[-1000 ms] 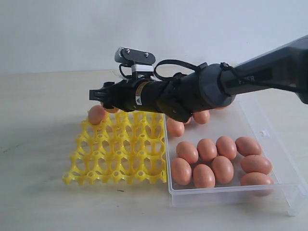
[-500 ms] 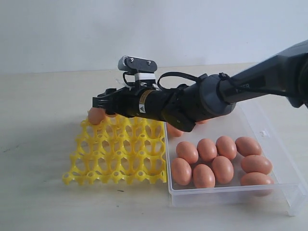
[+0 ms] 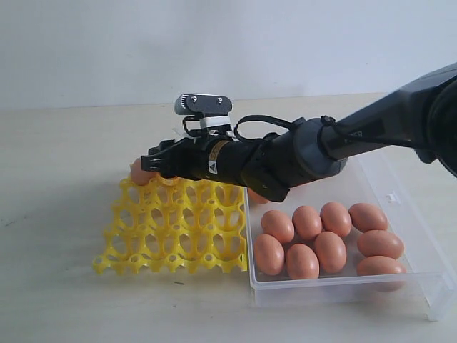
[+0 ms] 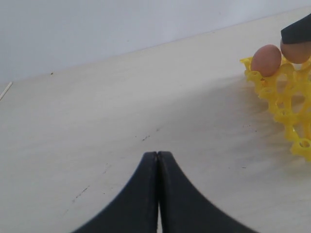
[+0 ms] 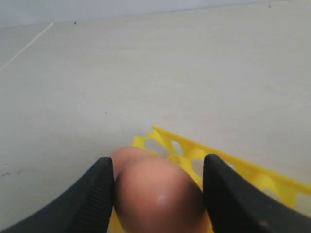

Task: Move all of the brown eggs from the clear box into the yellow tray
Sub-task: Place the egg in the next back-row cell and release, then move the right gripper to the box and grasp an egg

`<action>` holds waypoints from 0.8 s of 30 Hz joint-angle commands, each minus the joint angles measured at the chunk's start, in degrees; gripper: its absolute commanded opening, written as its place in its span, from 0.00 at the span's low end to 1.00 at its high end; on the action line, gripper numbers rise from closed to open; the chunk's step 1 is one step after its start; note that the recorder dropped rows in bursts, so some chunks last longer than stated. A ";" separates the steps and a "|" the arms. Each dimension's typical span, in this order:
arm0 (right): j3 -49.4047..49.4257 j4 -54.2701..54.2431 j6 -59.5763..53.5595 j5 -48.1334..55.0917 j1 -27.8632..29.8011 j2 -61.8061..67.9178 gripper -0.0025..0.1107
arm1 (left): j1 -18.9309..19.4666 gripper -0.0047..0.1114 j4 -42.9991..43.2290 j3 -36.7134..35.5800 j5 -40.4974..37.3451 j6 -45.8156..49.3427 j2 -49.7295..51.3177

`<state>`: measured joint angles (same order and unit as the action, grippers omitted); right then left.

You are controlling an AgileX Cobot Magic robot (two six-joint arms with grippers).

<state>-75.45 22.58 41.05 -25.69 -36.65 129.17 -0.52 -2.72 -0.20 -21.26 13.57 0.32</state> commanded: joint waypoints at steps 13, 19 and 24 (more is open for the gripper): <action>0.22 0.45 -19.91 39.09 0.82 -19.69 0.22 | -0.04 0.04 -0.20 0.20 0.42 -0.02 -0.32; 0.22 -0.14 -28.91 79.05 7.24 -29.46 0.02 | -0.04 0.04 -0.20 0.20 0.42 -0.02 -0.32; 0.22 -9.48 -27.47 83.35 11.52 -27.60 0.35 | -0.04 0.04 -0.20 0.20 0.42 -0.02 -0.32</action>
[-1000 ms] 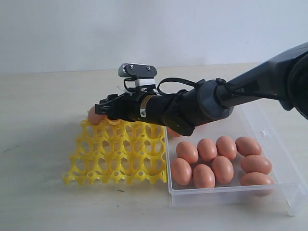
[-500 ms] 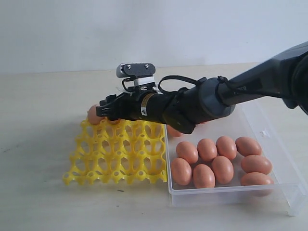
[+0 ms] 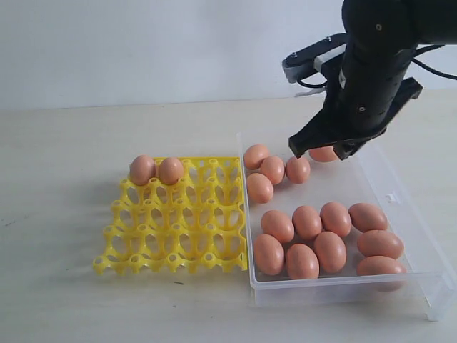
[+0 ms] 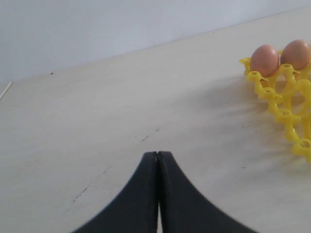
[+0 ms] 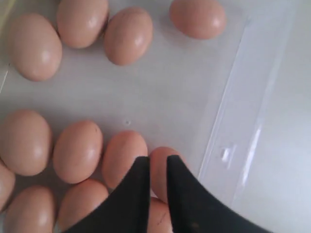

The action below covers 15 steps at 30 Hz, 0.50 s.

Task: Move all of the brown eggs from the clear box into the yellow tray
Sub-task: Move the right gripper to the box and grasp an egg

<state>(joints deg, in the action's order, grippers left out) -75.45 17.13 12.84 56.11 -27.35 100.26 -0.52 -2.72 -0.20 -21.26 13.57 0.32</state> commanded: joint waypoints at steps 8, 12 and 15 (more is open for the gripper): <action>0.22 -0.86 -9.37 5.43 3.16 6.10 0.58 | -0.04 0.04 -0.20 0.20 0.42 -0.02 -0.32; 0.22 0.83 -13.90 7.41 3.16 8.59 0.58 | -0.04 0.04 -0.20 0.20 0.42 -0.02 -0.32; 0.22 2.02 -14.01 7.85 3.16 10.01 0.58 | -0.04 0.04 -0.20 0.20 0.42 -0.02 -0.32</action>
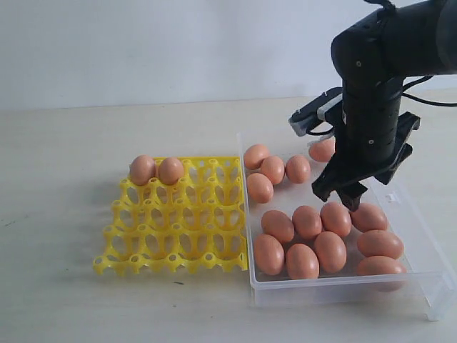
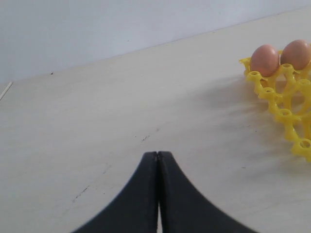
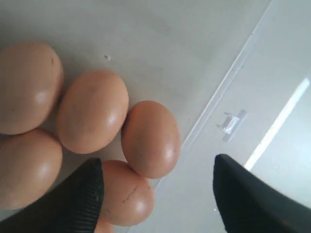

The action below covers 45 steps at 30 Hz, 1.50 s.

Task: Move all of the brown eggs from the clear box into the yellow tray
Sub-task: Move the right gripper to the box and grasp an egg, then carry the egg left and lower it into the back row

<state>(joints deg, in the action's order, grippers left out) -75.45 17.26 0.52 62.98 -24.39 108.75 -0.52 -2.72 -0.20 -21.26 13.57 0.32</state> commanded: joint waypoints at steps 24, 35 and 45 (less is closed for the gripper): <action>0.22 0.02 -1.96 -5.72 1.19 9.97 0.12 | -0.04 0.04 -0.20 0.20 0.42 -0.02 -0.32; 0.22 -22.06 -1.57 -50.28 -2.36 -6.00 0.02 | -0.04 0.04 -0.20 0.20 0.42 -0.02 -0.32; 6.64 -16.24 12.32 -73.99 -7.99 -0.12 0.02 | -0.04 0.04 -0.20 0.20 0.42 -0.02 -0.32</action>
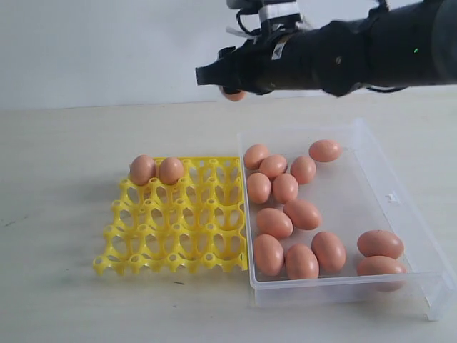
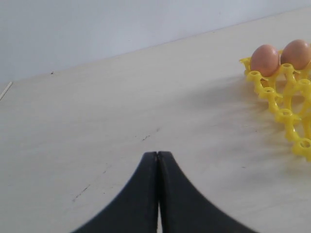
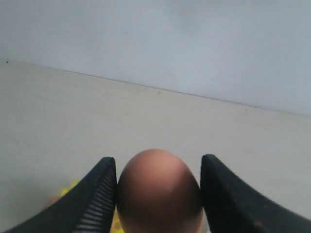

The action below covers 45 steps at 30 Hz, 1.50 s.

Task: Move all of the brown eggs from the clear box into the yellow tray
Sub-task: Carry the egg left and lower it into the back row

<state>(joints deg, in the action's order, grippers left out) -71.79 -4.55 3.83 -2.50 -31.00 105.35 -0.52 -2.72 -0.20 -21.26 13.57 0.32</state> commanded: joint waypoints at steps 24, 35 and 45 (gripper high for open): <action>4.56 27.13 32.21 -26.65 -1.86 18.72 0.05 | -0.04 0.04 -0.20 0.20 0.42 -0.02 -0.32; 4.56 23.71 28.06 -27.65 -1.35 20.03 0.32 | -0.04 0.04 -0.20 0.20 0.42 -0.02 -0.32; 4.56 23.99 26.74 -27.10 -1.35 19.31 0.60 | -0.04 0.04 -0.20 0.20 0.42 -0.02 -0.32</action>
<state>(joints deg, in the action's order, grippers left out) -67.18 19.21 31.06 -29.27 -32.62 125.37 -0.52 -2.72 -0.20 -21.26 13.57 0.32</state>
